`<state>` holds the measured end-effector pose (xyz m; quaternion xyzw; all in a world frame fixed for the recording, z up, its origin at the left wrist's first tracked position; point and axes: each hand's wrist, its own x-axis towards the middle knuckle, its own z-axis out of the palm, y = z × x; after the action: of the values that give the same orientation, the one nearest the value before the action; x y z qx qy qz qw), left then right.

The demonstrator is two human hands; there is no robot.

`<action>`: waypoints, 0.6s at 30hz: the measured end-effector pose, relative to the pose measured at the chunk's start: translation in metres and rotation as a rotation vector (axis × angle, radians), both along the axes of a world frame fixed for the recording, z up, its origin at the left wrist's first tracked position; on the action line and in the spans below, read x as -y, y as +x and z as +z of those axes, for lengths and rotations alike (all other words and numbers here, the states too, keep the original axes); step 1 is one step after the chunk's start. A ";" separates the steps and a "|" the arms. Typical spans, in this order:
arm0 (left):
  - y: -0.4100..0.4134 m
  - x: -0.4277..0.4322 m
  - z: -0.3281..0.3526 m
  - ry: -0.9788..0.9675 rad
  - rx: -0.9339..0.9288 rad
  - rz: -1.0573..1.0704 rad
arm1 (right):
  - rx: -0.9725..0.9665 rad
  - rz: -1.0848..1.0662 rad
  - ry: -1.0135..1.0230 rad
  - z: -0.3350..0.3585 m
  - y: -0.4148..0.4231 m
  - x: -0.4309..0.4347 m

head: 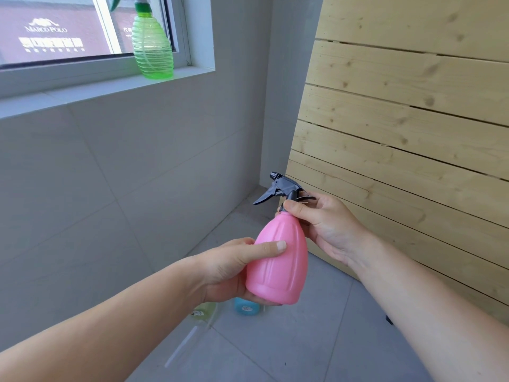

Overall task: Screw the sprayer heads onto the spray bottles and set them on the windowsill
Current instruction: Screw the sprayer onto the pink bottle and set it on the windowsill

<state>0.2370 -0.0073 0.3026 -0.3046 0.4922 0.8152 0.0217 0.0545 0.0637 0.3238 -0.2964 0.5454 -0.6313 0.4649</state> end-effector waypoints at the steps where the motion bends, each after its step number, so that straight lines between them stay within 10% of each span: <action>1: 0.001 0.001 -0.001 0.004 -0.026 -0.010 | -0.005 -0.002 0.006 0.000 -0.001 0.000; 18: -0.002 -0.002 -0.007 -0.180 0.041 0.035 | -0.031 -0.013 0.031 -0.002 -0.005 -0.002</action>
<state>0.2349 -0.0051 0.2957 -0.3304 0.5574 0.7616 -0.0098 0.0497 0.0652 0.3216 -0.2954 0.5641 -0.6211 0.4569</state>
